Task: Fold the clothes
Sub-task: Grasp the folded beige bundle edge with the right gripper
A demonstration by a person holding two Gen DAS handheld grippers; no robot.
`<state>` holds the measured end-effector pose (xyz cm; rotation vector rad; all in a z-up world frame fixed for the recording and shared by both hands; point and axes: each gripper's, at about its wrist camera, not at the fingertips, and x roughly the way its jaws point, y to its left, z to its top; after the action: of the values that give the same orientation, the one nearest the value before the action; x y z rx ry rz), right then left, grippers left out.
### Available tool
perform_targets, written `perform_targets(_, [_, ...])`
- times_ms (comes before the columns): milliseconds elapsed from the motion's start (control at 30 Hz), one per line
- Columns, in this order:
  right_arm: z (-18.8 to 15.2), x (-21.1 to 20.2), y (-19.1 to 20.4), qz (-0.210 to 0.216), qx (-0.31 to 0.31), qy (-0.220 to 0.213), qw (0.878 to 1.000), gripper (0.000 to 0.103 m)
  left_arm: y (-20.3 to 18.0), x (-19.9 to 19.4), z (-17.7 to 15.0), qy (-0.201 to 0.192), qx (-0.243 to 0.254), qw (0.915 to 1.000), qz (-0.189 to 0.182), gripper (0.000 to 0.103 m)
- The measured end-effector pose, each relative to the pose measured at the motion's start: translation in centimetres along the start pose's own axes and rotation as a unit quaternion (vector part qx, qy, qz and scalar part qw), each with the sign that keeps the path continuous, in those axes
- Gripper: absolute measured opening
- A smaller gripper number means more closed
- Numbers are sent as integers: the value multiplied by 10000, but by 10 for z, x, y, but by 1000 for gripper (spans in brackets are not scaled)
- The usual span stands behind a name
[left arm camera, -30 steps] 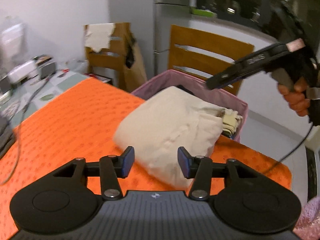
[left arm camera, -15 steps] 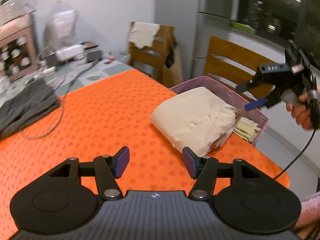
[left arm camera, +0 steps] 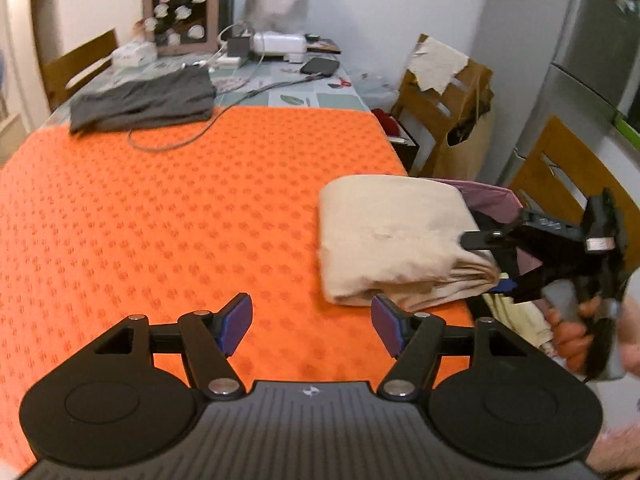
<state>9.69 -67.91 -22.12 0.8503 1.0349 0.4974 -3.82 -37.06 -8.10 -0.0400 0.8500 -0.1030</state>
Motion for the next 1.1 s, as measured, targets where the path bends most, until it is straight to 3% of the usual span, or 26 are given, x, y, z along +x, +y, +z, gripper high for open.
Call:
perform_targets(67, [-1,2,-2,101,56,-36,9999,94,-11,-5,0,42,95,9999,124,72])
perform_targets(167, [-4,5,-4,240,136,-127,9995,80,-23,-10,2,77,246,9992,299,72])
perform_targets(267, [-4,8,-2,209,119,-215,9995,76,-28,-14,6,32,260,9989,377,72])
perform_targets(367, [-6,3,9,20,-82,-399,9992,54,-32,-17,11,-41,293,9988,389,74])
perform_targets(400, [-8,0,17,-68,-209,-462,9987,46,-32,-16,13,-48,322,9988,360,74])
perform_targets(567, [-15,-2,63,-628,-1026,-679,9904,43,-30,-5,16,42,634,9979,136,74])
perform_targets(733, [-29,3,117,-1073,-2271,-899,9638,31,-20,4,20,51,822,9966,-62,74])
perform_targets(900, [-36,8,129,-1214,-2548,-1018,9539,31,-7,14,22,19,837,9963,-171,74])
perform_targets(1067, [-23,7,100,-1059,-1903,-896,9719,46,-1,18,26,-111,837,9962,-221,75])
perform_targets(1100, [-19,7,93,-1004,-1786,-874,9749,55,-1,22,27,-114,850,9960,-234,75])
